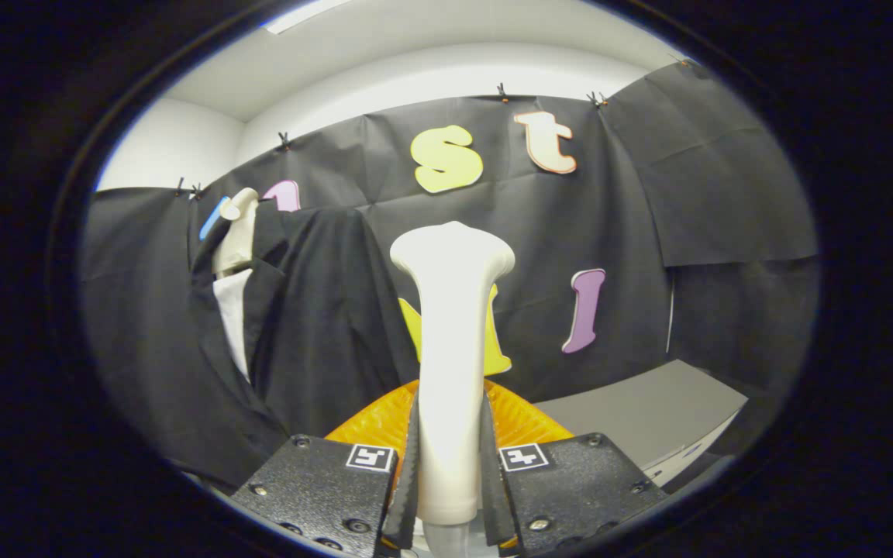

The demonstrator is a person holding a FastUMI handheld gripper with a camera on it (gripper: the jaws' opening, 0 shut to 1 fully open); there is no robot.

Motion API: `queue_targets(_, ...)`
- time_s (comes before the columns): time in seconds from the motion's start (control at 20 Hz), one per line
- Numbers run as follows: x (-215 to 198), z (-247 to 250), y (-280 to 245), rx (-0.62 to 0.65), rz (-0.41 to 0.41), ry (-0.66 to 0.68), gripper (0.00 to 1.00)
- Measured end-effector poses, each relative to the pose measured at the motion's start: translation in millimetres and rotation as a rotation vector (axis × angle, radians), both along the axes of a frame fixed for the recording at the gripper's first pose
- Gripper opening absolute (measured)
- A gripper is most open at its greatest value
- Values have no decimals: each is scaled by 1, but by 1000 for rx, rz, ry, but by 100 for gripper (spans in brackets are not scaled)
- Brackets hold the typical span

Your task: Iron the clothes twice with a garment steamer, once on the left side and once on the right side.

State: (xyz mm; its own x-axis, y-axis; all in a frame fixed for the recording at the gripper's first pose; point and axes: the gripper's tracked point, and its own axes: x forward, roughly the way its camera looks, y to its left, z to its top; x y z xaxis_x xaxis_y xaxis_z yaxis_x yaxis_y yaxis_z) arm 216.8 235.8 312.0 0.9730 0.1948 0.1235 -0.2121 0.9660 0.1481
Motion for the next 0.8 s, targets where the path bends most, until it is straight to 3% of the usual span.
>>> queue_targets(0.4,-40,54,97,-43,90,-141,36)
queue_targets(0.8,-39,50,155,-108,114,-152,36)
